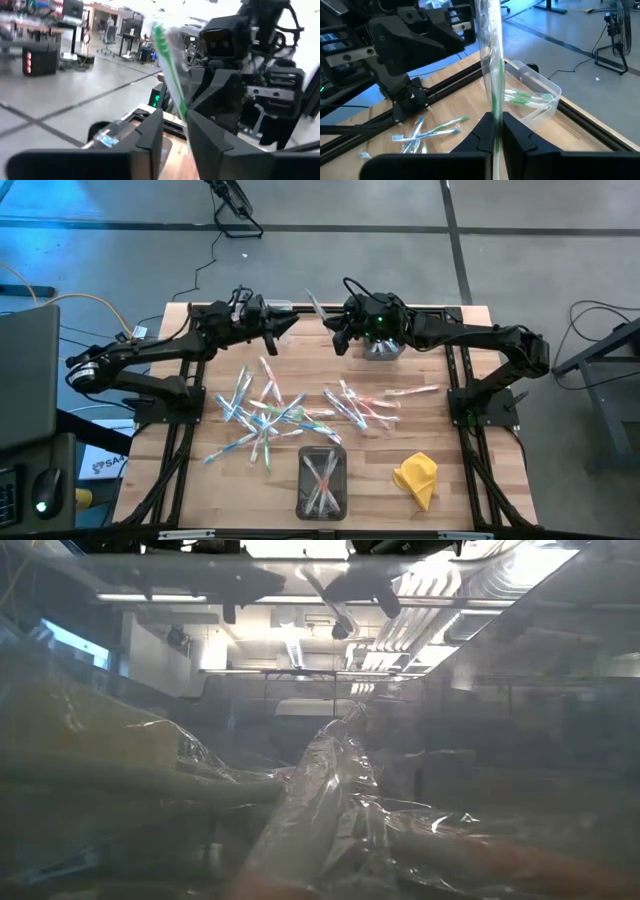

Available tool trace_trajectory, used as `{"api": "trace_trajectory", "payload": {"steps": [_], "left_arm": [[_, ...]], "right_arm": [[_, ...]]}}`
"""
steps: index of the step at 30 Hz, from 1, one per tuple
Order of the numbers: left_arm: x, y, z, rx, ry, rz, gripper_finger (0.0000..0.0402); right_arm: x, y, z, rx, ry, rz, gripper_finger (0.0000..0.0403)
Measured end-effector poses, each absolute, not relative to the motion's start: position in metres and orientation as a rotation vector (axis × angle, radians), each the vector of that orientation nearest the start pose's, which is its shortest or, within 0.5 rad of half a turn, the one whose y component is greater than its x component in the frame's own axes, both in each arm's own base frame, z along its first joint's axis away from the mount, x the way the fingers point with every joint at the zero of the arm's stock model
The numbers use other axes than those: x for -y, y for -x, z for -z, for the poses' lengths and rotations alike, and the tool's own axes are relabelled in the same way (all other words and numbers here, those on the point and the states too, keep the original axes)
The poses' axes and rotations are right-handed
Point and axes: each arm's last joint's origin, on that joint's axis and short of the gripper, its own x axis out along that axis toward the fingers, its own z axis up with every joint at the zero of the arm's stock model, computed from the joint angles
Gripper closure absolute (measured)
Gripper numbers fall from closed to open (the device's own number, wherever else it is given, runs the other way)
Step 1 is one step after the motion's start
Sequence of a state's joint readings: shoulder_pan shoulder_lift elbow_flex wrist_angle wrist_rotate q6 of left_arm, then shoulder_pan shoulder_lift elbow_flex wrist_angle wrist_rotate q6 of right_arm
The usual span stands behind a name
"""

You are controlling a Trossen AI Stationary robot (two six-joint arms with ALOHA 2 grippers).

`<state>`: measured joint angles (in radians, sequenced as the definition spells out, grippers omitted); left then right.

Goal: Pick & Place Toothbrushes
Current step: Put the green toothbrush into the transparent bin

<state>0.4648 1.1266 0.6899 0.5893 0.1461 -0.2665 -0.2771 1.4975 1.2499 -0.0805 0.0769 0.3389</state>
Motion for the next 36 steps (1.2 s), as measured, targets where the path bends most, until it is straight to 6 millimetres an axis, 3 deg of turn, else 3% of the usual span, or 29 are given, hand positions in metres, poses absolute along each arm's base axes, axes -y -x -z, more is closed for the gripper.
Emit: {"api": "trace_trajectory", "payload": {"steps": [5,16,27,36], "left_arm": [[-0.109,-0.227,-0.310,0.251,0.281,-0.276,0.0283],[-0.109,-0.228,-0.311,0.270,0.263,-0.267,0.0281],[-0.118,-0.249,-0.297,0.351,0.288,-0.191,0.0281],[-0.121,-0.262,-0.312,0.361,0.253,-0.092,0.0281]], "right_arm": [[0.096,-0.331,-0.334,-0.267,-0.364,0.402,0.0394],[0.096,-0.331,-0.334,-0.266,-0.339,0.423,0.0394],[0.091,-0.332,-0.334,-0.269,-0.328,0.408,0.0394],[0.088,-0.337,-0.329,-0.281,-0.327,0.396,0.0394]]}}
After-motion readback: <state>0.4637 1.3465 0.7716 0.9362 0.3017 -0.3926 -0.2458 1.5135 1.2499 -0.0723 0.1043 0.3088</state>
